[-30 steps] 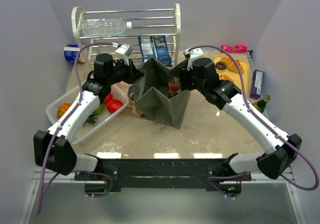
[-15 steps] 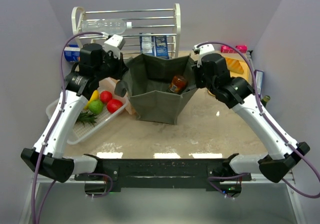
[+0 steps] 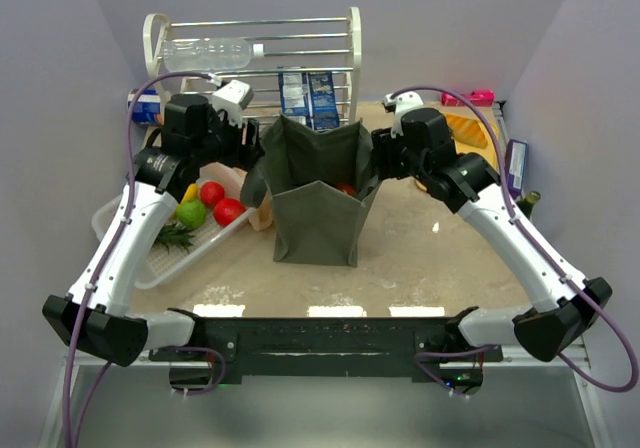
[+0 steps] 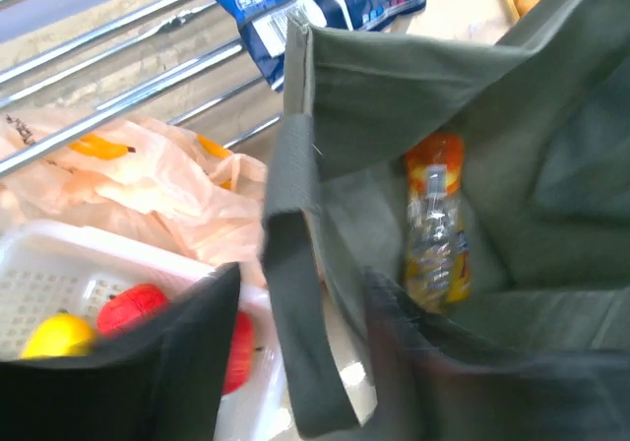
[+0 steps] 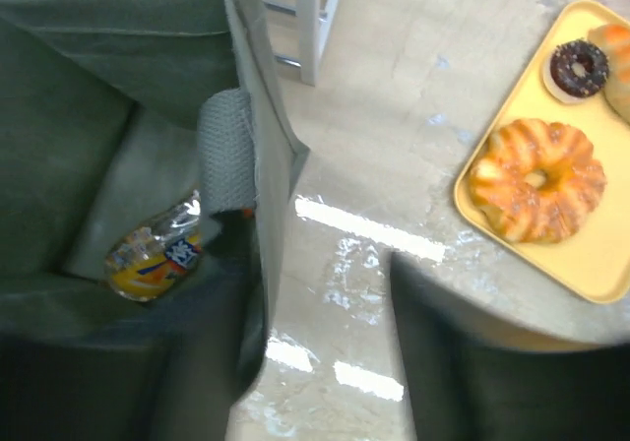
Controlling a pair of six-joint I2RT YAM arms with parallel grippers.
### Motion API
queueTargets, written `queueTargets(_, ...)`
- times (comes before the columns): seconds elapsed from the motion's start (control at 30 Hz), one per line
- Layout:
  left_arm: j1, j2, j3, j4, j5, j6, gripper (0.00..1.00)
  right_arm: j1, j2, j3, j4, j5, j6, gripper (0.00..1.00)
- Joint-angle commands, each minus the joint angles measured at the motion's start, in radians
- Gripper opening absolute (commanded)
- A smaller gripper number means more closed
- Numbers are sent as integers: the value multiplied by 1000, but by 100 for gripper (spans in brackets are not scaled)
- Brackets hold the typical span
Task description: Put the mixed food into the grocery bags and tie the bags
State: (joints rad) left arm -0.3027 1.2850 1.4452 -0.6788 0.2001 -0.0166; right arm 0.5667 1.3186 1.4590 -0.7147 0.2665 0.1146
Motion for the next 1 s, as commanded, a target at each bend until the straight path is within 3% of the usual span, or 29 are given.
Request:
queueTargets(0.0, 7, -64, 84, 119, -45, 41, 76, -7, -54, 9, 87, -81, -18, 72)
queueTargets(0.03, 7, -70, 96, 131, -54, 62, 87, -5, -64, 11, 92, -88, -20, 77)
queueTargets(0.07, 7, -79, 115, 169, -85, 114, 93, -5, -71, 9, 106, -102, -24, 83)
queueTargets(0.13, 8, -93, 132, 212, -132, 179, 100, -7, -94, 8, 116, -116, -26, 86)
queueTargets(0.2, 31, -54, 210, 217, -148, 263, 100, -5, -111, 3, 132, -144, -26, 88)
queueTargets(0.27, 117, 15, 320, 190, 36, 291, 100, -7, -120, -6, 152, -159, -24, 89)
queueTargets(0.43, 139, 149, 501, 185, 239, 400, 100, -7, -148, -52, 201, -213, -21, 89)
queueTargets(0.53, 139, 217, 587, 173, 294, 516, 100, -7, -150, -57, 204, -243, -20, 89)
queueTargets(0.67, 139, 315, 695, 108, 286, 665, 99, -7, -168, -58, 212, -282, -20, 89)
queueTargets(0.97, 105, 390, 656, 169, 207, 817, 87, -7, -208, -71, 219, -335, 0, 89)
